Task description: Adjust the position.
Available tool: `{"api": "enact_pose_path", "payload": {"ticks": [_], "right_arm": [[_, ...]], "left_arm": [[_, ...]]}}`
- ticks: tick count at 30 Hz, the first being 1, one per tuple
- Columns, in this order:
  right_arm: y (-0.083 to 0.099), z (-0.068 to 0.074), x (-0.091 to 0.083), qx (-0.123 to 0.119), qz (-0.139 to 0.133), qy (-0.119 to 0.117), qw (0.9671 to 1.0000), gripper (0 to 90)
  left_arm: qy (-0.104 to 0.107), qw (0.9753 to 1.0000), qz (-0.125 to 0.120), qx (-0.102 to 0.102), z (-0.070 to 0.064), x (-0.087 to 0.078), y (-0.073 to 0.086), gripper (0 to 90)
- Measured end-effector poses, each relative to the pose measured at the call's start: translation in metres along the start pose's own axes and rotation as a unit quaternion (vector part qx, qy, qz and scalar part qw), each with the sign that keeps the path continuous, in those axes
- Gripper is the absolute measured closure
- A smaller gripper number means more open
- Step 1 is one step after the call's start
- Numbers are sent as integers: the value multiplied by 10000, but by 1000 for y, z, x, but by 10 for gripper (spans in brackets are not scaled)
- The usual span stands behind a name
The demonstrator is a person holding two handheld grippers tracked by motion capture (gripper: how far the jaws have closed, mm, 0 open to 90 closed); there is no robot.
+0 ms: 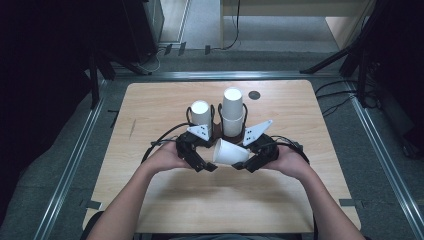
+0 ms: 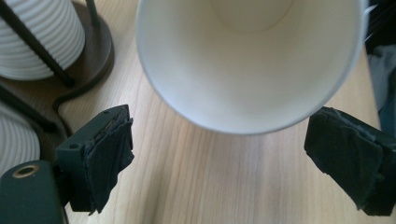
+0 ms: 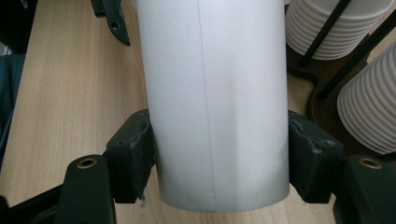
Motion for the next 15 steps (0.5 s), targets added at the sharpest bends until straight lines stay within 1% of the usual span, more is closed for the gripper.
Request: {"api": "enact_pose_path", "payload": {"ticks": [3,4,6,7,9,11,13,15], "right_arm": [[-1,0,-1,-5,-35,-8,10000,326],[-1,1,-1,-6,-44,-43,10000,326],[-1,2,-1,2,-51,-87,9999,326],[-2,2,-1,-24,-79,-69,9999,326],[-3,2,0,-34,-87,-71,9999,326],[-3,3,0,-24,-80,-90,9999,326],[-3,3,1,-16,-77,-86,9999,327],[-3,4,1,-27,-80,-110,9999,326]], "left_arm": [[75,9998,-194,-48,-1,-1,-5,79],[75,9998,-194,-48,-1,-1,-5,79],[108,9995,-284,-41,-1,-2,-8,79],[151,9993,-346,-44,-2,-1,-9,79],[170,9991,-390,-7,-3,-1,-11,82],[197,9990,-397,-18,-4,0,-12,82],[176,9990,-417,25,-4,2,-13,82],[212,9986,-482,-4,-5,3,-14,82]]}}
Point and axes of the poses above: each handheld gripper's, and its own axes: x roughly forward along the jaws, y roughly out of its underside, z roughly to its left, the point moved 9 cm from there along x, roughly forward along the jaws
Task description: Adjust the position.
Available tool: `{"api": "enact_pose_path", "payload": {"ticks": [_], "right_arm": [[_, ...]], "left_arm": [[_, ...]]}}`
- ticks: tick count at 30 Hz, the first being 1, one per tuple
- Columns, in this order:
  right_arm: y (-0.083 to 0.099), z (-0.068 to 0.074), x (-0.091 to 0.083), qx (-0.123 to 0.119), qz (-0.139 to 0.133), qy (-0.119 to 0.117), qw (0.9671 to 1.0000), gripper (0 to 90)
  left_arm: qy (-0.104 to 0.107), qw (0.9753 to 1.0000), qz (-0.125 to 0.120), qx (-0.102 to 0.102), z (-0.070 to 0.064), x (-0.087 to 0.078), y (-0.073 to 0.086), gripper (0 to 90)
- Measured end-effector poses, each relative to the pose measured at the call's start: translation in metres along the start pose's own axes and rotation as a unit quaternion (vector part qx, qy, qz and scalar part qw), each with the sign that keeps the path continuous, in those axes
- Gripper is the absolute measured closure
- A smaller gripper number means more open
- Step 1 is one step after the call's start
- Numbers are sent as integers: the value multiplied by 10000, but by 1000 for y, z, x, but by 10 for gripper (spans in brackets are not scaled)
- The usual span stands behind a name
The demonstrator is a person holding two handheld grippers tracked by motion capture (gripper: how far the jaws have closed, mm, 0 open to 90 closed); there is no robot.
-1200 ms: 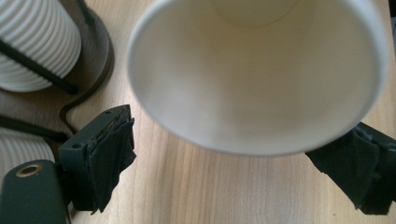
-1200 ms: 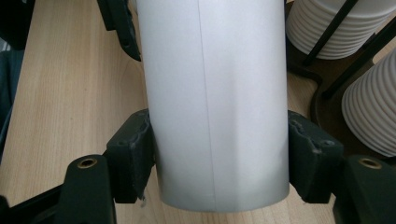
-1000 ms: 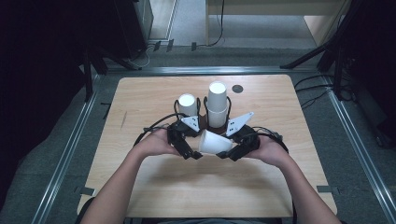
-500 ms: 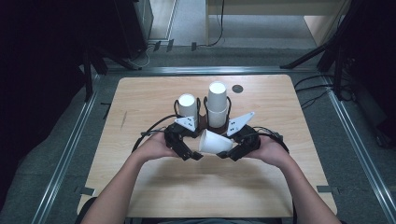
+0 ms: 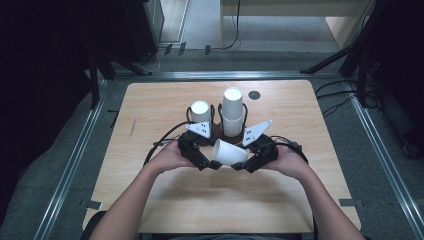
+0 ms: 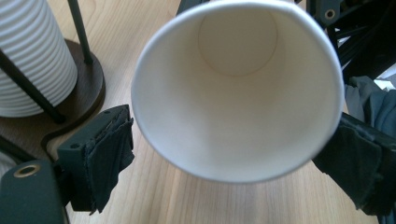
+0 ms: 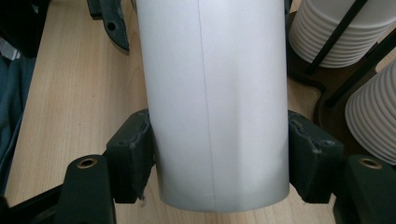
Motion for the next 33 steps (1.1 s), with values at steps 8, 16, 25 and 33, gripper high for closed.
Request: {"api": "enact_pose_path", "payload": {"ticks": [8,16,25,33], "right_arm": [[-3,1,0,-3,-78,-78,9999,326],[-2,2,1,7,-46,-122,9999,332],[0,1,4,288,43,-177,9994,280],[1,-1,6,348,99,-91,9993,226]], "left_arm": [[132,9996,-244,-29,-1,1,-5,132],[199,9995,-240,-16,-2,1,-6,219],[158,9998,-66,-26,-1,-2,-3,239],[-11,9999,110,-95,4,-15,-1,240]]}}
Point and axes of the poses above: each handheld gripper's, and its own axes: x roughly forward along the jaws, y roughly out of its underside, z roughly to its left, the point moved 9 cm from there along x, roughly forward along the jaws
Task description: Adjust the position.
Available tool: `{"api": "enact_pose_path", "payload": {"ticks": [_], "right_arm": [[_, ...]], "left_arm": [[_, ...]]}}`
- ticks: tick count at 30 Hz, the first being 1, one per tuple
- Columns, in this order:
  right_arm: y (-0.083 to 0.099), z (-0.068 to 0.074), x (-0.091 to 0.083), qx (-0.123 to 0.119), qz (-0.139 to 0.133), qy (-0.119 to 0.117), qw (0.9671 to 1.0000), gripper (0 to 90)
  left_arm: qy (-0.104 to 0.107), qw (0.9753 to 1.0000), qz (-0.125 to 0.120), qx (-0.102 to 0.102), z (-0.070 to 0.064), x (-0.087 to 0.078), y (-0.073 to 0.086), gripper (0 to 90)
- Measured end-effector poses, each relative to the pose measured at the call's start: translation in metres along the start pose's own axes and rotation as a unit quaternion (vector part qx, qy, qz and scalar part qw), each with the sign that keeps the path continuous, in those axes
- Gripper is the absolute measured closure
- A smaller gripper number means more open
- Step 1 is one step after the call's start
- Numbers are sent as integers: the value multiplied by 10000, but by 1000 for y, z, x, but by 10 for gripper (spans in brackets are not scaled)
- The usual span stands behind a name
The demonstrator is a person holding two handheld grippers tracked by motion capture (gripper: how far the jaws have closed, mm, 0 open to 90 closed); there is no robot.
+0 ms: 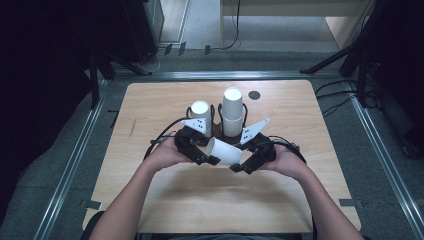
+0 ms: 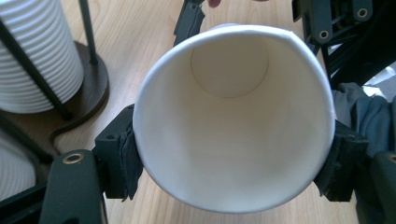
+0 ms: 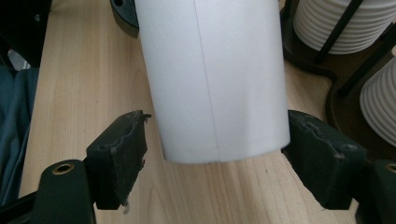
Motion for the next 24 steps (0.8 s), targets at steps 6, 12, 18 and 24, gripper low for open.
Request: {"api": "enact_pose_path", "payload": {"ticks": [6,12,18,24], "right_arm": [[-1,-3,-3,18,-76,120,9999,226],[-3,-6,-4,-16,-151,243,9996,226],[-3,-5,-1,-38,-119,240,9996,226],[-4,-5,0,-66,-134,260,9996,227]], "left_arm": [[-256,9989,362,147,1,-6,-5,240],[-457,9957,761,280,4,-11,-12,240],[-584,9893,1231,513,3,-7,-16,239],[-740,9831,1550,633,1,-1,-18,238]]}}
Point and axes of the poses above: each handheld gripper's, and its own axes: x roughly forward along the jaws, y roughly out of its underside, z roughly to its left, the point moved 9 cm from there along x, roughly forward along the jaws
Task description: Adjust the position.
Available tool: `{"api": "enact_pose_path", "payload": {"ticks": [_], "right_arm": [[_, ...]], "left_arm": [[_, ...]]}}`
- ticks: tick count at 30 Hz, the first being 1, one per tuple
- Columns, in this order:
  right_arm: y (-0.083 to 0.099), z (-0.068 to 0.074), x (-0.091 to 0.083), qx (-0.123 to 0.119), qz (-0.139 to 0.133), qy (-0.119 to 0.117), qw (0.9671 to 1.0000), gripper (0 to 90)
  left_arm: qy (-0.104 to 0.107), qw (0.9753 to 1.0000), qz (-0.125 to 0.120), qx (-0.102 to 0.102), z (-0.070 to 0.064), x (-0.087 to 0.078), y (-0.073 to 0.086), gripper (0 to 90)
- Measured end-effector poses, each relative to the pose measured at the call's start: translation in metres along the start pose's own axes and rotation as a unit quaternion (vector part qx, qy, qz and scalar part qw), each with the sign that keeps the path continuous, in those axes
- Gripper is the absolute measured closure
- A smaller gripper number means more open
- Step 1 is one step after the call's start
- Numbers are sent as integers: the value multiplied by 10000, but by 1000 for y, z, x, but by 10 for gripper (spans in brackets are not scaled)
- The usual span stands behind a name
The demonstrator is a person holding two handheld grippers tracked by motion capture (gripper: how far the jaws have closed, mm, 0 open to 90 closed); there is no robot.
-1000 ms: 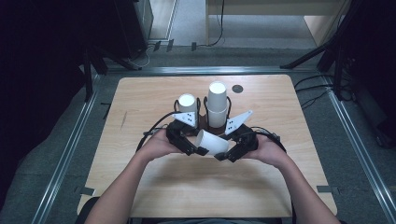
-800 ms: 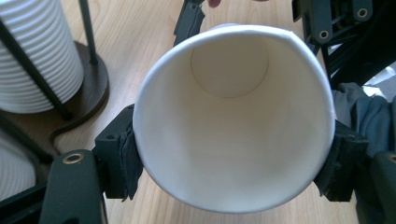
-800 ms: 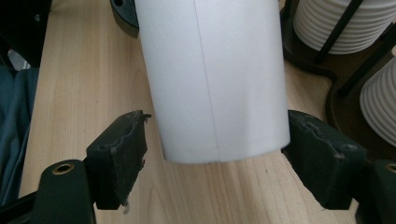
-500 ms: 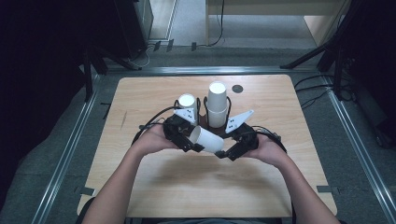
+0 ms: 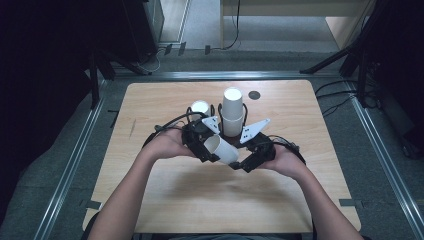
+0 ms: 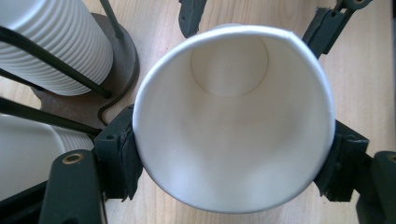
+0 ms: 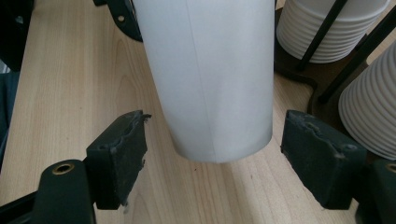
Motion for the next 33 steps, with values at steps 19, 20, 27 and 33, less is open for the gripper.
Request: {"api": "enact_pose_path", "payload": {"ticks": [19,20,27,33], "right_arm": [[3,7,12,-121,137,-162,9997,319],[3,7,12,-127,134,-148,9997,322],[1,7,10,-178,103,-150,9997,328],[-1,6,5,-168,0,-127,9998,328]], "left_arm": [[174,9998,90,-29,-10,12,-7,218],[178,9998,64,-33,-10,12,-7,216],[-8,9999,-131,100,-9,11,-8,117],[43,9994,-353,-38,-7,10,-7,20]]}}
Point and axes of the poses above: each handheld gripper's, and its own axes: x roughly forward along the jaws, y roughly out of its underside, z roughly to its left, the point moved 9 cm from there along x, roughly forward along the jaws
